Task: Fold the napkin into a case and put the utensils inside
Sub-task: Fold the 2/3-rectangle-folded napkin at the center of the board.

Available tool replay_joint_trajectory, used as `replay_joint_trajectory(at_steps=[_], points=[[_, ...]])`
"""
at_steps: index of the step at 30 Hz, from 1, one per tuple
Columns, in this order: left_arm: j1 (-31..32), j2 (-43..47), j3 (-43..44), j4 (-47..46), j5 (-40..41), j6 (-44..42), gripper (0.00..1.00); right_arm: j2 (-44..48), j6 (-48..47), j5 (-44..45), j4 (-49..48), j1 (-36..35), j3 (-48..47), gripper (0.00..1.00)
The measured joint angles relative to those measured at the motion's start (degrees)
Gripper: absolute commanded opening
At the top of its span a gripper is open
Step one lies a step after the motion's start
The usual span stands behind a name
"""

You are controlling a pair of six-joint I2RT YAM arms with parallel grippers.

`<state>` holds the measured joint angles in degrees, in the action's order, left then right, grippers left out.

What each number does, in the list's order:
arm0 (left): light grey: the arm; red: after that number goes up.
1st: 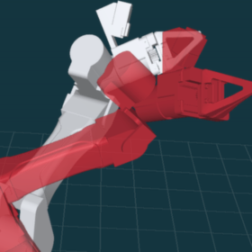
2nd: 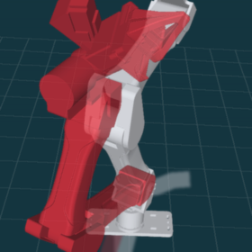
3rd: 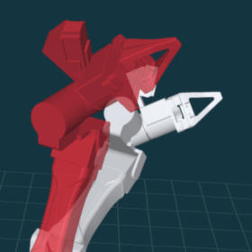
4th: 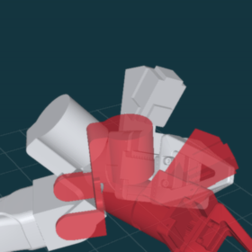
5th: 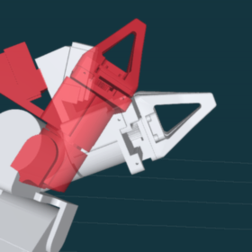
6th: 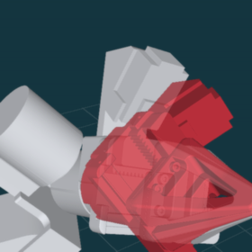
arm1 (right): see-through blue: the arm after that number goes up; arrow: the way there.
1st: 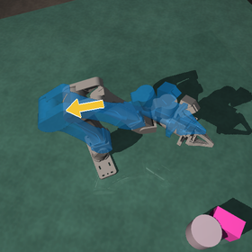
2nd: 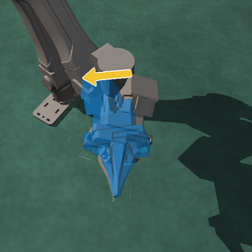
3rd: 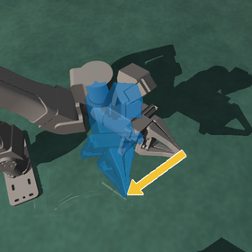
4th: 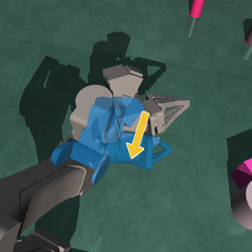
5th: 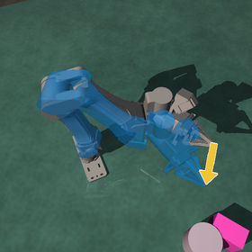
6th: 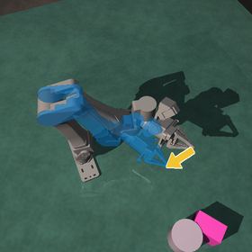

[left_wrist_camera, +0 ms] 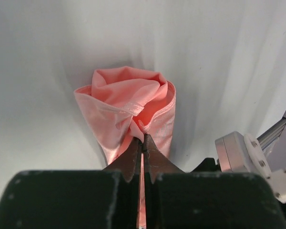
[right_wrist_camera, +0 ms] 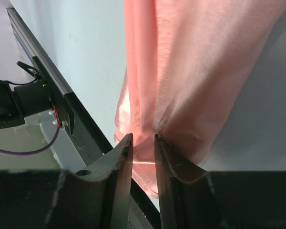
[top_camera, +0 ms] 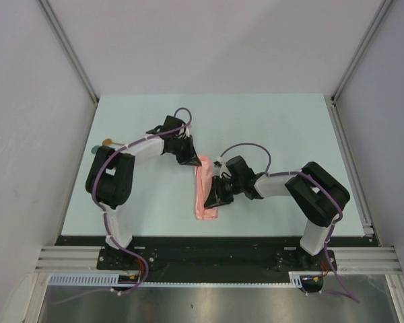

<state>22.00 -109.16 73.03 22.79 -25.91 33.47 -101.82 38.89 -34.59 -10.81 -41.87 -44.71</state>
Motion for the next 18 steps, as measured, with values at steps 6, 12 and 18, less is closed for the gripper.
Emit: replay_joint_trajectory(at_steps=[6, 12, 18], points=[[0.68, -4.66, 3.91, 0.52, 0.39, -0.09, 0.00, 0.02, -0.83, 0.11, 2.49, 2.14, -2.86, 0.41], [0.74, -5.40, 5.40, 1.18, 1.70, -0.57, 0.21, 0.02, -3.43, 2.73, 5.81, 6.14, -9.40, 0.50], [0.76, -5.31, 6.45, 2.51, 3.10, -1.60, 0.39, -4.15, -5.35, 4.76, 4.96, 9.11, -16.79, 0.48]])
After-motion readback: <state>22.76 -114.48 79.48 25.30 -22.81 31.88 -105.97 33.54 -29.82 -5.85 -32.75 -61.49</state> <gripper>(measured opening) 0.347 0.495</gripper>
